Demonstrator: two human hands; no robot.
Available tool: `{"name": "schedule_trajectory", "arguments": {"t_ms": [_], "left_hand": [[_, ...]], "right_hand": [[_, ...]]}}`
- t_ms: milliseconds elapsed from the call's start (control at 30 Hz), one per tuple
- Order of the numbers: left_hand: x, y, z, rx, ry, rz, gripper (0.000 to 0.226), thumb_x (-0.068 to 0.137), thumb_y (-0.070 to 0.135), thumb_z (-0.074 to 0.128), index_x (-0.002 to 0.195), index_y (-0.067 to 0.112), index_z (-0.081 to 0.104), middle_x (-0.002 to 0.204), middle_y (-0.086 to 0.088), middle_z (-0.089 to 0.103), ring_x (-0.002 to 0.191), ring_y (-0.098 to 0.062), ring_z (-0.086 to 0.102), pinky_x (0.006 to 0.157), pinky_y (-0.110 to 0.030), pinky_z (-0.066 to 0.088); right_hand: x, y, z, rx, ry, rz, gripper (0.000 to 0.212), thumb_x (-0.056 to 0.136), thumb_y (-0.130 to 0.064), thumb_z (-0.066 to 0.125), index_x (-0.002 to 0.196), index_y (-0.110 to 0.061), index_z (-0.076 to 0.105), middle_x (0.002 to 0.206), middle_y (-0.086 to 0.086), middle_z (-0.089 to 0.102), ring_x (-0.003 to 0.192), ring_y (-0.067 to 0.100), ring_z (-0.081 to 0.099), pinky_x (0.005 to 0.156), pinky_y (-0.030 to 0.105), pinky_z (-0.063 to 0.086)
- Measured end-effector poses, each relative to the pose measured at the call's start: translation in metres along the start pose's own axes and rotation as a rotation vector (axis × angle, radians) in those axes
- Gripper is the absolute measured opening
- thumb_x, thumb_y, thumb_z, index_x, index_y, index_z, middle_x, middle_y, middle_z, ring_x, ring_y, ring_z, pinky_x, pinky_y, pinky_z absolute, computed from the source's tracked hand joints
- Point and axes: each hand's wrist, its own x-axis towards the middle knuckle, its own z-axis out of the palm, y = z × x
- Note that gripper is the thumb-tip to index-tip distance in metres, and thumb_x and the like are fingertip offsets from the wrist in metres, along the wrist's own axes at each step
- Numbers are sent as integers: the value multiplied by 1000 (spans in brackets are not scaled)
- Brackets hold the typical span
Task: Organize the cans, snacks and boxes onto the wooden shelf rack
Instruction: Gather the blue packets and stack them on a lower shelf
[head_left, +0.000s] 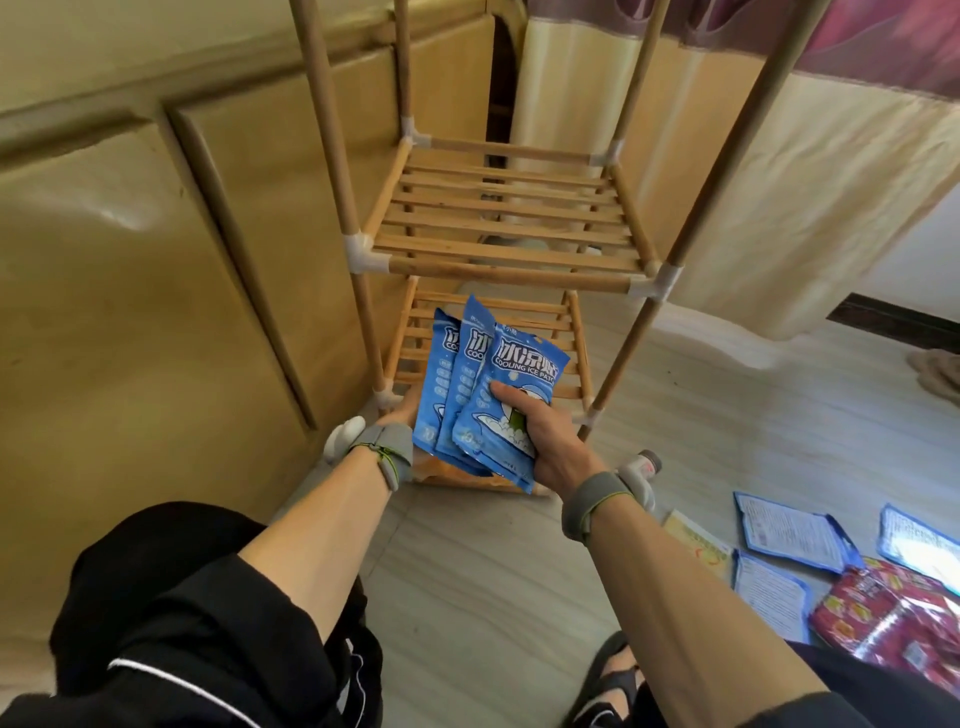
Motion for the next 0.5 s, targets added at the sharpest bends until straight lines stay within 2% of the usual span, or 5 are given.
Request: {"name": "schedule_trajectory", "arguments": {"t_ms": [33,67,133,300,500], "left_hand": [[-20,10,10,-127,-127,-26,52,88,56,64,106,26,25,104,-18,69,73,-25,61,69,-36,52],[-46,20,21,-159,-166,-19,53,96,53,53,130,13,55,91,-15,72,69,-28,66,67,-36,55],[-84,35,35,-161,-256,-16,63,98,62,39,118,9,67,98,-17,75,81,-33,73,75,-43,57],[-93,34,40,-11,-333,-1,32,97,28,59,121,8,66,118,-19,69,100,-38,68,87,-51,56],[-68,15,36,50,-182,96,41,87,23,74,124,7,65,114,-19,71,102,-40,69,86,-59,55]], "right_hand": [[1,-1,-1,0,16,-13,55,77,-19,86,126,-4,66,110,16,75,100,37,73,91,56,57],[2,-4,-2,2,35,-22,52,77,-18,86,123,-4,67,107,16,76,97,37,73,89,55,58],[2,-12,-4,-10,74,-36,42,78,-16,85,115,-6,69,101,14,77,89,34,75,83,51,61],[5,-24,-4,-87,103,-64,34,80,-12,83,110,-2,70,96,15,78,80,30,76,71,42,63],[17,-24,-5,-128,46,-48,34,87,-17,78,117,-5,67,100,13,77,85,29,76,71,39,63]]}}
